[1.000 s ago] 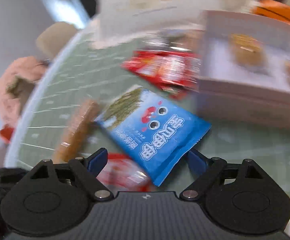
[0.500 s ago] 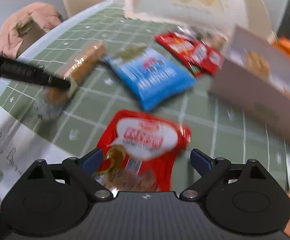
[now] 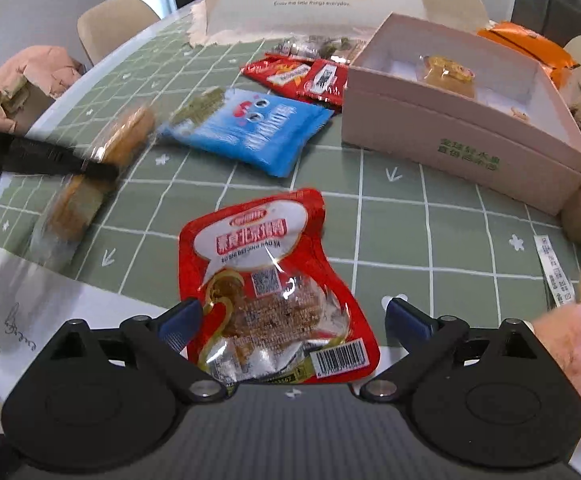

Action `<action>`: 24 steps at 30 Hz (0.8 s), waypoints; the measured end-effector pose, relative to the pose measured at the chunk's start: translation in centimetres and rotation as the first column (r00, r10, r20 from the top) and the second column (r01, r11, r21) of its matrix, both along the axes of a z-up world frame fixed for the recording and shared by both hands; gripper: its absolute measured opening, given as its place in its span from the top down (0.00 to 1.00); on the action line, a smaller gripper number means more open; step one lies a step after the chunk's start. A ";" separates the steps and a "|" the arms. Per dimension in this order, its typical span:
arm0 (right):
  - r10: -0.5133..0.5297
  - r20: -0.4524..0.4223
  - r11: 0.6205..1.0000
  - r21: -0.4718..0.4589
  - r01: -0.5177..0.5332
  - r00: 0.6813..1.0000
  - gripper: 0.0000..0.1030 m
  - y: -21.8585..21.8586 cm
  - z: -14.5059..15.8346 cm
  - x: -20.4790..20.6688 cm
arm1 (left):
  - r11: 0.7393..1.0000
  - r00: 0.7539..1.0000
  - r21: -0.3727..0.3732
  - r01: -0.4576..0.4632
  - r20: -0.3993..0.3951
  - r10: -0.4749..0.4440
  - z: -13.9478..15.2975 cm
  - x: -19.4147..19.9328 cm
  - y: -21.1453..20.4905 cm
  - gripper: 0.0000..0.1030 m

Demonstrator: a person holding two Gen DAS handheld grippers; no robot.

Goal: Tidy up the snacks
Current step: 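Grasp red roast-duck snack pack with right gripper while left gripper holds bread stick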

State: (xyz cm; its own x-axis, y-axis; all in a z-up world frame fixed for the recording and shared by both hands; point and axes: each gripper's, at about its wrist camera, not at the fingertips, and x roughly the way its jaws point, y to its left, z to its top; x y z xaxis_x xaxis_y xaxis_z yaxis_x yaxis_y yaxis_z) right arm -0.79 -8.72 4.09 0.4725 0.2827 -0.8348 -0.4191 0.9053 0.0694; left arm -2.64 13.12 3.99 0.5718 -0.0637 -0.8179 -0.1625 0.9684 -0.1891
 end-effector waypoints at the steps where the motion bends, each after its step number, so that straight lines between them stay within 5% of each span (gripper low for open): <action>1: 0.005 0.017 1.000 0.003 -0.005 1.000 0.05 -0.1 0.3 -0.1 | 1.000 1.000 -0.004 0.010 -0.007 -0.010 0.0 -0.9 -0.4 0.66; 8: 0.077 -0.023 0.997 0.011 -0.077 0.997 0.03 1.5 -0.4 1.0 | 0.997 0.997 -0.050 0.052 -0.046 -0.055 -0.2 -4.1 -2.2 0.66; 12: 0.122 0.019 0.991 -0.058 -0.121 0.992 0.05 2.9 -0.7 0.6 | 0.995 0.995 -0.067 0.077 -0.054 -0.081 -0.1 -3.9 -3.0 0.66; 17: 0.063 0.005 0.996 -0.062 -0.062 0.998 0.26 0.6 0.1 0.8 | 0.985 0.986 -0.085 0.153 -0.055 -0.158 -0.2 -3.4 -5.4 0.66; 24: -0.084 -0.016 0.994 -0.072 0.083 0.996 0.13 -4.1 -0.2 0.5 | 0.970 0.969 -0.015 0.243 -0.048 -0.243 -0.3 -1.1 -10.0 0.65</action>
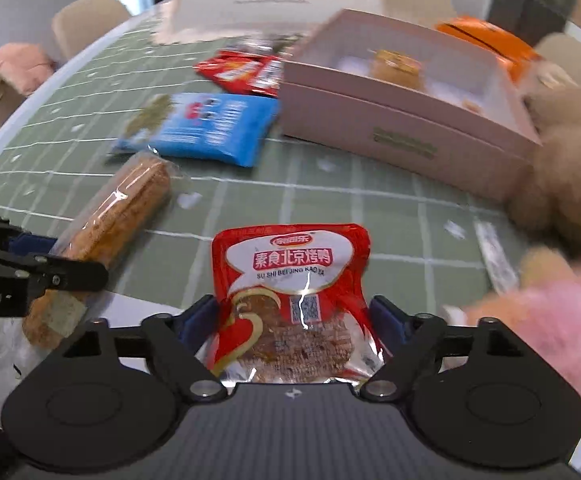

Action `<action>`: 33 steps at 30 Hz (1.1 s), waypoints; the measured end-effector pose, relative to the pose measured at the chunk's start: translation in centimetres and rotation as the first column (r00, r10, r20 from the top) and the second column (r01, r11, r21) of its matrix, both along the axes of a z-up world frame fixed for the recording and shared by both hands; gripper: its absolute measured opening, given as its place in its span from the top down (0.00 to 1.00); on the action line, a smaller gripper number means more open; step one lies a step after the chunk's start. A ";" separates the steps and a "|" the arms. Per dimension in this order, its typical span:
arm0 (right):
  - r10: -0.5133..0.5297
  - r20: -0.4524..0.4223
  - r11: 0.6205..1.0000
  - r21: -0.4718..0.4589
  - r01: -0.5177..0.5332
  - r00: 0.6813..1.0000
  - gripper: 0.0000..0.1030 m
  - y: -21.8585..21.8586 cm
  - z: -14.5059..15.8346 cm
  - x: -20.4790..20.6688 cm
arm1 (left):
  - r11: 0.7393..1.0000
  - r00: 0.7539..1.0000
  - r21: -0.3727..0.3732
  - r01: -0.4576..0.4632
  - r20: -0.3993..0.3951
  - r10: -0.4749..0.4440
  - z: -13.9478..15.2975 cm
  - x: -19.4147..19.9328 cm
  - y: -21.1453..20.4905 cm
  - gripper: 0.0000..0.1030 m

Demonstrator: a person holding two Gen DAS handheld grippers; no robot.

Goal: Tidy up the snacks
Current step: 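Grasp red roast-duck snack pack with right gripper while left gripper holds bread stick, then lower the bread stick into the pink box and open the left gripper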

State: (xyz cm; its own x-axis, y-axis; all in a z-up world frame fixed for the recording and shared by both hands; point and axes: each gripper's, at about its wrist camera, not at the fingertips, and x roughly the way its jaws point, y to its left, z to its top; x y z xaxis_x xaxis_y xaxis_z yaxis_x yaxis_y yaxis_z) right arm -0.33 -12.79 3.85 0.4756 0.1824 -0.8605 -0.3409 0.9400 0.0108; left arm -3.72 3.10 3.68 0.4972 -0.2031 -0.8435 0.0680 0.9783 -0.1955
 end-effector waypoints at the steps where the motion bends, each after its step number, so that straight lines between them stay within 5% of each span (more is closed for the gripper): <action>1: -0.012 0.000 1.000 0.003 0.012 1.000 0.10 -0.4 -0.1 0.0 | 1.000 1.000 0.014 0.009 0.002 -0.009 -0.1 0.2 -0.4 0.65; 9: -0.052 0.039 0.999 0.016 0.051 0.998 0.00 -1.0 -0.8 0.5 | 0.999 0.999 0.012 0.032 0.001 -0.032 -0.2 0.6 -1.4 0.65; 10: -0.055 0.033 0.998 0.015 0.055 0.998 0.01 -0.7 -0.7 0.6 | 0.999 0.999 0.008 0.032 0.000 -0.032 -0.2 0.7 -1.4 0.65; 11: -0.050 0.035 0.999 0.019 0.049 0.998 0.15 -0.7 -0.3 0.6 | 0.999 0.999 0.007 0.036 -0.002 -0.036 -0.2 0.8 -1.4 0.65; 16: -0.039 0.017 0.989 0.140 0.036 0.999 0.19 -1.9 2.6 0.2 | 0.999 0.999 0.000 0.044 -0.023 -0.044 -0.1 1.5 -1.3 0.65; 27: -0.122 0.142 0.986 0.132 0.103 0.982 0.19 -5.1 6.0 -2.3 | 0.973 0.989 0.179 0.144 0.020 -0.150 -0.6 2.4 -4.8 0.61; 28: -0.134 0.144 0.984 0.133 0.115 0.981 0.19 -5.5 6.0 -2.4 | 0.974 0.989 0.181 0.135 0.033 -0.143 -0.6 2.2 -4.6 0.68; 30: -0.160 0.142 0.981 0.132 0.141 0.977 0.19 -6.2 6.0 -2.4 | 0.986 0.995 0.136 0.093 0.023 -0.097 0.0 2.2 -4.0 0.68; 33: -0.187 0.155 0.976 0.141 0.165 0.970 0.18 -7.4 6.5 -2.3 | 0.994 0.979 0.043 0.102 0.175 -0.108 4.8 2.0 -3.5 0.68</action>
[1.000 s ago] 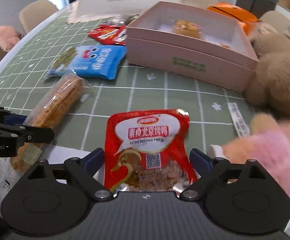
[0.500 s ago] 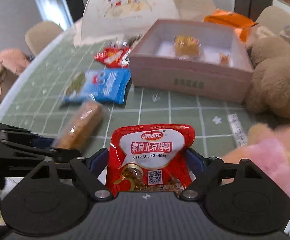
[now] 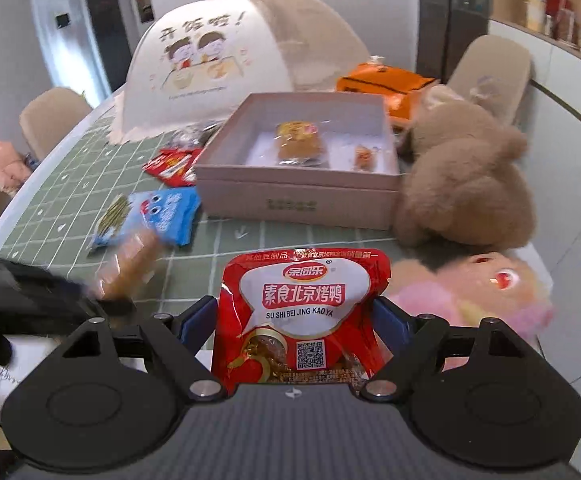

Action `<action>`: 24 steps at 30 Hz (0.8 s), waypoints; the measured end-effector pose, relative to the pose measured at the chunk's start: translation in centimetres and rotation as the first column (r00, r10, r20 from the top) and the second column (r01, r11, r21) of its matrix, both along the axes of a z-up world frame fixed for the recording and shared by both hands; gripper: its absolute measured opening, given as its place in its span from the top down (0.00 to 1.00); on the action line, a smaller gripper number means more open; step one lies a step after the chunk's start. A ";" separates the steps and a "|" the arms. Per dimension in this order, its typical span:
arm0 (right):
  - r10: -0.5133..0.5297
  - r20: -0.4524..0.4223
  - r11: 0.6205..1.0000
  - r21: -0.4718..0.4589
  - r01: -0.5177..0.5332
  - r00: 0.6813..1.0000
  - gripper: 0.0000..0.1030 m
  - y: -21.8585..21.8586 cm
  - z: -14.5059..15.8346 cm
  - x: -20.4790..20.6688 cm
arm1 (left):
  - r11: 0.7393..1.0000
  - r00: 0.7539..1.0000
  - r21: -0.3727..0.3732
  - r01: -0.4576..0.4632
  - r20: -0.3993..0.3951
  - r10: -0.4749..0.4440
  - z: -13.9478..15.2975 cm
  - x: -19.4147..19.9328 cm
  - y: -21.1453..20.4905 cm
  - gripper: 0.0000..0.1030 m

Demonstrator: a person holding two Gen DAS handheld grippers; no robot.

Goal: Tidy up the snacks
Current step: 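Lower the bread stick into the pink box and open the left gripper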

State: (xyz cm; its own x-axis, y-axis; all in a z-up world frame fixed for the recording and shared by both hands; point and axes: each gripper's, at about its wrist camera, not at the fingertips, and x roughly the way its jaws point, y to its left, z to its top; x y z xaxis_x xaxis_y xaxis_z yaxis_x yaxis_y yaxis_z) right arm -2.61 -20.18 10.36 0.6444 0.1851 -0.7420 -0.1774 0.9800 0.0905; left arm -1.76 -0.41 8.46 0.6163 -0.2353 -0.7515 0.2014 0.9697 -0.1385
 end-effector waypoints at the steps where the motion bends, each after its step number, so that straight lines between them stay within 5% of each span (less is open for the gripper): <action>1: -0.005 0.006 1.000 0.004 0.005 1.000 0.19 -0.4 0.3 0.1 | 1.000 0.997 -0.004 0.009 0.079 -0.009 2.7 0.3 -0.2 0.68; 6: -0.024 0.071 0.999 0.034 0.021 0.997 0.18 -1.2 2.5 0.7 | 0.995 0.942 -0.088 0.047 0.334 -0.015 13.0 3.9 -0.4 0.68; 11: -0.036 0.114 0.999 0.031 0.033 0.993 0.18 -1.2 3.6 1.5 | 0.994 0.885 -0.096 0.061 0.466 -0.010 17.5 8.5 -2.7 0.68; 13: -0.043 0.110 0.999 0.032 0.040 0.993 0.18 -1.2 3.7 1.6 | 0.986 0.891 -0.146 0.080 0.455 -0.005 17.6 10.7 -3.5 0.68; 17: -0.049 0.106 0.999 0.015 0.048 0.993 0.18 -1.3 3.5 1.2 | 0.981 0.951 -0.179 0.079 0.308 -0.020 13.7 15.4 -4.1 0.67; 24: -0.075 0.102 0.997 -0.014 0.077 0.992 0.18 -3.5 4.2 1.6 | 0.939 0.979 -0.340 -0.039 0.177 0.105 8.2 12.9 -0.4 0.67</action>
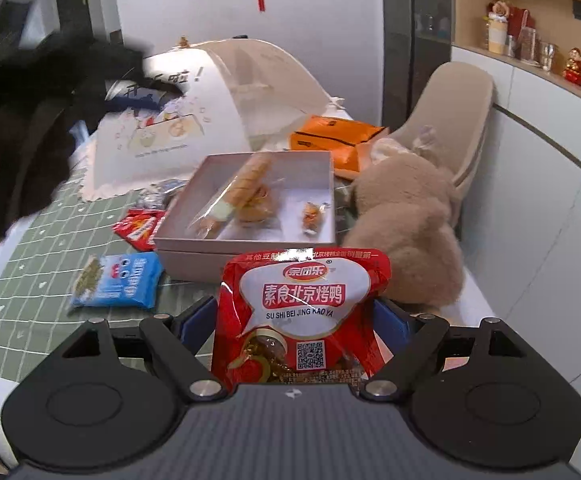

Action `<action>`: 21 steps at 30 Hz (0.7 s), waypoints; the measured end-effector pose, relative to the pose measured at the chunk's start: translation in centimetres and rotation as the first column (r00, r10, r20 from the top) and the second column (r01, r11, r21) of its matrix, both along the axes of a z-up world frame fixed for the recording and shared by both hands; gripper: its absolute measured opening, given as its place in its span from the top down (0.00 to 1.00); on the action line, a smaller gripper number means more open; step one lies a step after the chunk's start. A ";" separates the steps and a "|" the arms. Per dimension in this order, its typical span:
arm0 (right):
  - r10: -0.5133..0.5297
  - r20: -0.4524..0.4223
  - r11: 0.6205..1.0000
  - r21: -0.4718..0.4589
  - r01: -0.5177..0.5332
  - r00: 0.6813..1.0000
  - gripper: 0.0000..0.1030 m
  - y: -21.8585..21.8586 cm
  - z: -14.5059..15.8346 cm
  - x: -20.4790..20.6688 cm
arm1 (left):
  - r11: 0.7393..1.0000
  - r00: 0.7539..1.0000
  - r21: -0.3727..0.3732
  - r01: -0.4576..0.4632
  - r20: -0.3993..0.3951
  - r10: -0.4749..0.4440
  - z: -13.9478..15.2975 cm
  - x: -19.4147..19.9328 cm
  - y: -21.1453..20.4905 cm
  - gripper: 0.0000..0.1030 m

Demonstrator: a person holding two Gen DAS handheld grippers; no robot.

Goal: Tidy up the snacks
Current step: 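Lower the bread stick into the pink box and open the left gripper, then drop the red roast-duck pack into the pink box with the right gripper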

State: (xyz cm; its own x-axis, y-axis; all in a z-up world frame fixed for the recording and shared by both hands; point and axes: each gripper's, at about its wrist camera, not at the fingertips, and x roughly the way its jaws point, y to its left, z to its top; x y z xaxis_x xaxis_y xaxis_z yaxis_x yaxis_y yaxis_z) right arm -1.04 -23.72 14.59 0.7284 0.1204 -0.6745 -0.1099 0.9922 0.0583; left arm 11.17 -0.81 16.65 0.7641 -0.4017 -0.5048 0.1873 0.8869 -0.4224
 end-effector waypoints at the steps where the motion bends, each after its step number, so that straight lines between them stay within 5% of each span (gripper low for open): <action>1: 0.002 0.013 1.000 -0.003 -0.002 1.000 0.18 -0.2 0.7 0.6 | 1.000 1.000 -0.001 -0.006 -0.018 0.006 -0.6 -0.7 0.5 0.67; 9: 0.074 0.052 0.991 0.111 -0.080 0.996 0.13 0.7 7.5 13.0 | 0.998 0.987 -0.055 -0.038 -0.159 0.029 -4.8 -4.6 3.6 0.67; 16: 0.075 -0.074 0.989 0.131 -0.065 0.994 0.13 3.5 4.9 19.5 | 0.996 0.986 0.051 -0.069 -0.147 0.076 -5.6 -8.3 7.2 0.67; 21: 0.150 -0.147 0.981 0.144 -0.129 0.978 0.13 8.3 2.1 21.1 | 0.990 0.967 0.014 -0.139 -0.214 0.139 -8.4 -9.0 10.4 0.67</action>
State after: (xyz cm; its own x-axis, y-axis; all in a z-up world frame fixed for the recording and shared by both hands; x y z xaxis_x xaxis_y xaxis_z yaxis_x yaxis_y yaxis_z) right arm 20.10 -15.44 16.73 0.5848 0.3098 -0.7497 -0.2257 0.9498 0.2165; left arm 2.13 9.55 8.28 0.6869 -0.2998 -0.6620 -0.0323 0.8974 -0.4400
